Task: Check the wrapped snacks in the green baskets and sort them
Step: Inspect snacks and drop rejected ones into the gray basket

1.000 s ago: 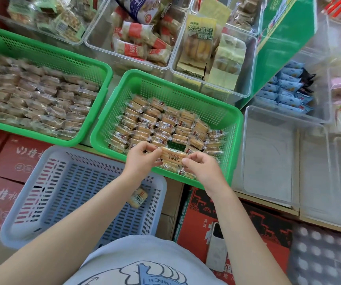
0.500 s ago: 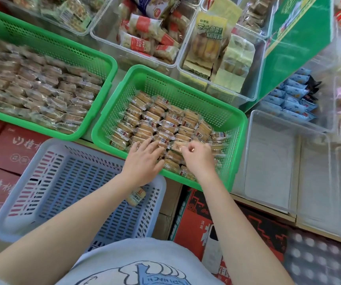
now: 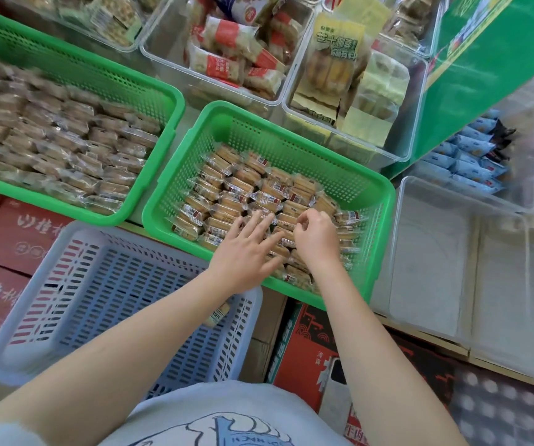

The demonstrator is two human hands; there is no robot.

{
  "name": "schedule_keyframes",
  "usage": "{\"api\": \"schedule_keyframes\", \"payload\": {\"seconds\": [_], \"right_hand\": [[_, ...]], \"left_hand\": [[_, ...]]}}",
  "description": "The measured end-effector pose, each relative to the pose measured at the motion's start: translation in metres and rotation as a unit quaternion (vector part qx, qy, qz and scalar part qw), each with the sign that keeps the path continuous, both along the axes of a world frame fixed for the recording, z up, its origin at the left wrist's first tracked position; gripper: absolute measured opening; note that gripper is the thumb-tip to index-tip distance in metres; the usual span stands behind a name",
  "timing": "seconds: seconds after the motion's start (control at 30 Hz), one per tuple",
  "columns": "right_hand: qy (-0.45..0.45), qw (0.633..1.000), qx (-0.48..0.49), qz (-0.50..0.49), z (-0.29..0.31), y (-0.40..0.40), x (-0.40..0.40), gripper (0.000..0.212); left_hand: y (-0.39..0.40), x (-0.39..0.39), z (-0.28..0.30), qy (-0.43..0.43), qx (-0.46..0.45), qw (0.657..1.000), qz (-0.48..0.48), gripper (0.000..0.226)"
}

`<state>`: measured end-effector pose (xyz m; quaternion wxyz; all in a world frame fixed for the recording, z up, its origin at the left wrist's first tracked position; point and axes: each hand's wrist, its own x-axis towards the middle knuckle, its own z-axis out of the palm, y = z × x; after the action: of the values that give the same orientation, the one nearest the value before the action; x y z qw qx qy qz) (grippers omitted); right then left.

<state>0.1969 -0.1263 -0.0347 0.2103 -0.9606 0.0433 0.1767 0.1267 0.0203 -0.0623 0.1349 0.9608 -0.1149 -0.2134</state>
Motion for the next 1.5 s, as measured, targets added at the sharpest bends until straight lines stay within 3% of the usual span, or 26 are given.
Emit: {"api": "schedule_keyframes", "payload": {"seconds": [0.07,0.2,0.3,0.47,0.57,0.67,0.8,0.9,1.03,1.13,1.17,1.2,1.27,1.3,1.33,1.4,1.5], "right_hand": [[0.016,1.0,-0.004,-0.013,-0.008,0.0,0.005,0.01],[0.036,0.999,-0.02,-0.021,-0.019,0.001,0.007,0.032],[0.038,0.999,-0.023,-0.019,-0.024,0.0,0.008,0.024],[0.066,0.996,-0.032,-0.046,-0.026,0.0,0.011,0.038],[0.092,0.995,-0.007,-0.041,-0.025,-0.002,0.014,0.026],[0.107,0.992,0.04,-0.059,-0.023,-0.008,0.019,0.013],[0.151,0.975,0.136,-0.094,-0.01,-0.016,0.025,0.013],[0.191,0.951,0.212,-0.116,0.004,-0.026,0.027,0.014],[0.175,0.914,0.332,-0.156,0.03,-0.041,0.017,0.012],[0.157,0.874,0.422,-0.183,0.057,-0.046,-0.001,0.013],[0.157,0.859,0.449,-0.191,0.065,-0.047,-0.008,0.013],[0.16,0.842,0.476,-0.196,0.072,-0.048,-0.015,0.014],[0.181,0.799,0.536,-0.201,0.087,-0.048,-0.031,0.018],[0.196,0.777,0.565,-0.199,0.093,-0.047,-0.039,0.021],[0.211,0.761,0.583,-0.191,0.099,-0.045,-0.046,0.025],[0.233,0.756,0.589,-0.165,0.106,-0.038,-0.06,0.029],[0.21,0.804,0.535,-0.153,0.108,-0.023,-0.075,0.031]], "left_hand": [[-0.001,0.005,-0.001,0.017,0.009,1.0,0.002,0.067],[-0.001,0.009,-0.003,0.023,0.012,1.0,0.003,0.064],[-0.001,0.009,-0.004,0.018,0.009,1.0,0.01,0.061],[-0.003,0.008,-0.002,0.015,0.006,0.999,0.039,0.055],[-0.004,0.008,-0.001,0.013,0.003,0.999,0.045,0.053],[-0.003,0.008,-0.001,0.018,-0.001,0.999,0.048,0.053],[-0.002,0.009,0.0,0.022,-0.008,0.999,0.049,0.054],[-0.002,0.009,0.001,0.023,-0.006,0.998,0.05,0.054],[-0.001,0.009,-0.001,0.024,-0.005,0.998,0.049,0.053],[0.0,0.012,0.005,0.042,-0.075,0.991,0.098,0.045],[0.0,0.013,0.014,0.059,-0.152,0.973,0.164,0.044],[-0.001,0.013,0.029,0.087,-0.258,0.925,0.265,0.046],[0.001,0.008,0.059,0.156,-0.459,0.759,0.436,0.054],[0.003,0.004,0.074,0.191,-0.524,0.689,0.463,0.055],[0.006,-0.002,0.087,0.21,-0.573,0.648,0.455,0.055],[0.011,-0.013,0.106,0.206,-0.634,0.616,0.419,0.053],[0.017,-0.033,0.12,0.176,-0.666,0.599,0.408,0.045]]}}
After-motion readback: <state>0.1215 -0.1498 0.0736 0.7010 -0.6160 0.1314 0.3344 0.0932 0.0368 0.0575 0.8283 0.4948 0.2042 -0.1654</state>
